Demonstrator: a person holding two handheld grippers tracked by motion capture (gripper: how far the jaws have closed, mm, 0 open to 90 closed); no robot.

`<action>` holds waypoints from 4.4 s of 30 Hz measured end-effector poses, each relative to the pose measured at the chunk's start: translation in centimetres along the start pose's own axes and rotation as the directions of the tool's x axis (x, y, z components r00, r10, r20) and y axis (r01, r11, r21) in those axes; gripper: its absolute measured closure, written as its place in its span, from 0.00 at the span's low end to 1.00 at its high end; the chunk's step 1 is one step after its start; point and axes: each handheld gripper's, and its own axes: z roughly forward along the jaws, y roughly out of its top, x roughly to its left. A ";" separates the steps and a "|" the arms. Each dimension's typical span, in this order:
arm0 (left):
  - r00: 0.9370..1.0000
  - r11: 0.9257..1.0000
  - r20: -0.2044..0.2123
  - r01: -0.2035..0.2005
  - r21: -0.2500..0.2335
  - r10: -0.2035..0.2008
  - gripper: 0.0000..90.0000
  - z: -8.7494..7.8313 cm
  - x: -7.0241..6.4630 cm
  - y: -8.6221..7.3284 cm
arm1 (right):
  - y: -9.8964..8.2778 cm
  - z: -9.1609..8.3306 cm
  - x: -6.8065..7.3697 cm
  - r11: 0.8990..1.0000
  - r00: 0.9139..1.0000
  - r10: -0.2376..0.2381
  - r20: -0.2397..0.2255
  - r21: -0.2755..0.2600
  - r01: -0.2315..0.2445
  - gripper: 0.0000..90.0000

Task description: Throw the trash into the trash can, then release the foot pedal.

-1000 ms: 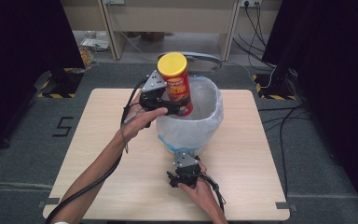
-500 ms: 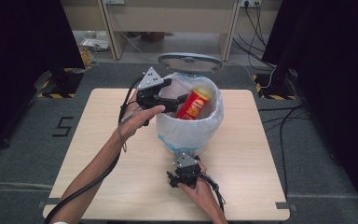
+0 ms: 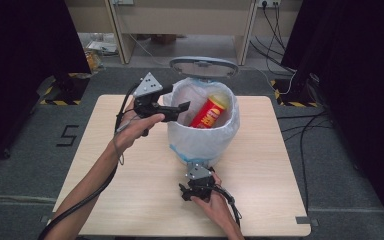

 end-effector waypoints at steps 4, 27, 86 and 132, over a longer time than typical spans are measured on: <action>1.000 1.000 -0.016 0.024 -0.020 -0.024 0.21 -1.5 1.0 -0.2 | 0.0 0.0 0.0 1.000 1.000 0.004 0.001 -0.001 -0.004 0.16; 0.993 0.996 -0.090 0.077 -0.035 -0.080 0.21 -6.8 4.1 -6.5 | 0.0 0.0 0.0 1.000 1.000 -0.006 -0.001 -0.003 0.006 0.16; 0.969 0.939 -0.223 0.172 0.300 -0.106 0.21 -7.0 3.2 -25.4 | 0.0 0.0 -0.1 1.000 1.000 -0.007 -0.009 -0.002 0.007 0.16; 0.976 0.880 -0.187 0.186 0.437 -0.113 0.20 -6.8 3.4 -26.8 | -0.1 -0.3 -0.7 0.999 0.998 0.035 -0.045 -0.029 -0.037 0.16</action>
